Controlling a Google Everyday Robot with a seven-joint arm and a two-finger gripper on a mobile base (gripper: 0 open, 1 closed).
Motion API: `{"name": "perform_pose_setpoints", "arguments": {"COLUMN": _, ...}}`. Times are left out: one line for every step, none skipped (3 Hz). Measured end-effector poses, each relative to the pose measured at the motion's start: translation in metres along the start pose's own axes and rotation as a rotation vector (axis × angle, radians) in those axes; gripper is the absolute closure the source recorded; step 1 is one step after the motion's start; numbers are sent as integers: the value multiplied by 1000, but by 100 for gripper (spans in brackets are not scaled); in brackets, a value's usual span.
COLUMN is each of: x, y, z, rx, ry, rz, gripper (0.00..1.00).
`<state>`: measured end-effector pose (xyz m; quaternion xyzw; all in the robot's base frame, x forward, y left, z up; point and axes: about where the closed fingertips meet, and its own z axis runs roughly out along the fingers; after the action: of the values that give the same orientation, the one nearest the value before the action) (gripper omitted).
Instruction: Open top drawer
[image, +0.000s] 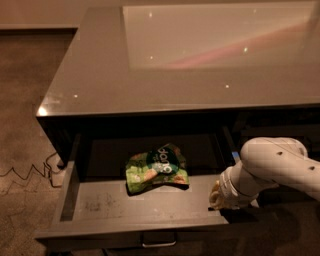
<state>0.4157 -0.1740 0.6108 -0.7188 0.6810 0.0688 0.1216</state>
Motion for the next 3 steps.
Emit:
{"name": "perform_pose_setpoints", "arguments": {"x": 0, "y": -1, "z": 0, "rx": 0, "ry": 0, "rz": 0, "gripper": 100}}
{"name": "perform_pose_setpoints", "arguments": {"x": 0, "y": -1, "z": 0, "rx": 0, "ry": 0, "rz": 0, "gripper": 81}}
{"name": "perform_pose_setpoints", "arguments": {"x": 0, "y": -1, "z": 0, "rx": 0, "ry": 0, "rz": 0, "gripper": 58}}
